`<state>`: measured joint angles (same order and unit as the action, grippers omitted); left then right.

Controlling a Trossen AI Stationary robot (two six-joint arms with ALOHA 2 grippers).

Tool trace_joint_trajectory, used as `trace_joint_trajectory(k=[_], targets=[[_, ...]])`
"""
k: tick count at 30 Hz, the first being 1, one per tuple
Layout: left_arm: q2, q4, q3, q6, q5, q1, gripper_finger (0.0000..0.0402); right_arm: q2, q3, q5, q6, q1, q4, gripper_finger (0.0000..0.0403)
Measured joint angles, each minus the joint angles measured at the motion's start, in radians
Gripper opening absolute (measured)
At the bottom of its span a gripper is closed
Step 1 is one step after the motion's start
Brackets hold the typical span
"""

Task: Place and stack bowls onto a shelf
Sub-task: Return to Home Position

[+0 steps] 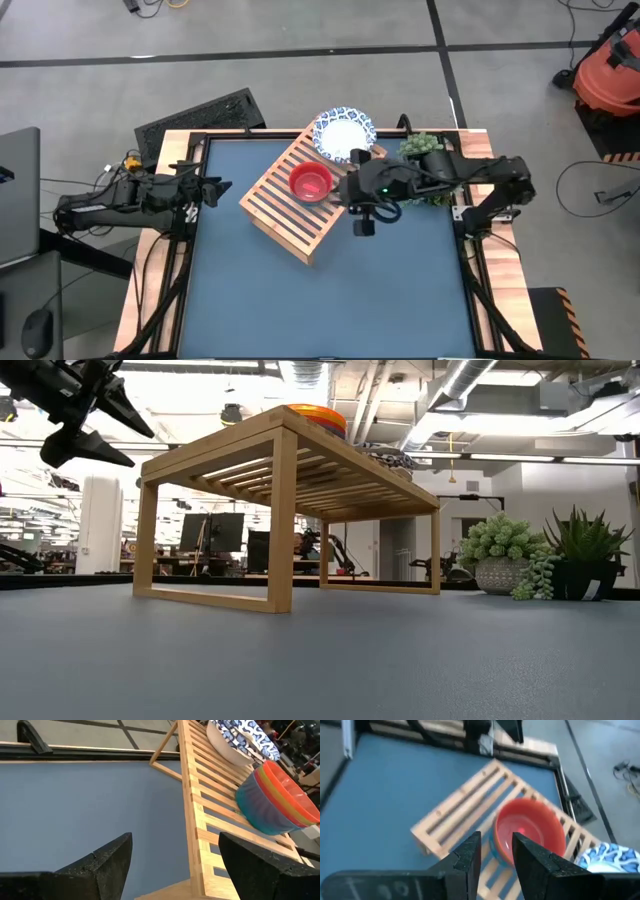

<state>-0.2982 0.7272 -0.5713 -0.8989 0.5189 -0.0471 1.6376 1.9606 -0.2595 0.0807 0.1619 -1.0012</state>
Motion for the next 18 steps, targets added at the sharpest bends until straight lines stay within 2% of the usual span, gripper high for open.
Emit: trace_joint_trajectory(k=[2, 4, 7, 10, 13, 18], targets=[[0.000, -0.006, 0.000, -0.027, -0.034, -0.001, 0.0281, -0.016, 0.000, 0.002, -0.003, 0.005, 0.035, 0.0135], [0.000, -0.044, 0.000, 0.009, -0.044, 0.000, 0.0281, -0.043, 0.000, 0.025, -0.003, 0.002, 0.051, 0.0135], [0.000, -0.172, 0.000, 0.174, -0.082, -0.001, 0.0281, -0.097, -0.006, 0.093, -0.006, -0.020, 0.052, 0.0135], [0.008, -0.309, 0.000, 0.337, -0.185, 0.000, 0.0281, -0.173, -0.065, 0.129, -0.002, -0.037, 0.084, 0.0134], [0.032, -0.377, -0.001, 0.415, -0.242, 0.000, 0.0281, -0.293, -0.221, 0.131, -0.029, -0.040, 0.140, 0.0134], [0.137, -0.359, -0.001, 0.462, -0.255, 0.000, 0.0281, -0.577, -0.669, 0.130, -0.086, -0.040, 0.500, 0.0134]])
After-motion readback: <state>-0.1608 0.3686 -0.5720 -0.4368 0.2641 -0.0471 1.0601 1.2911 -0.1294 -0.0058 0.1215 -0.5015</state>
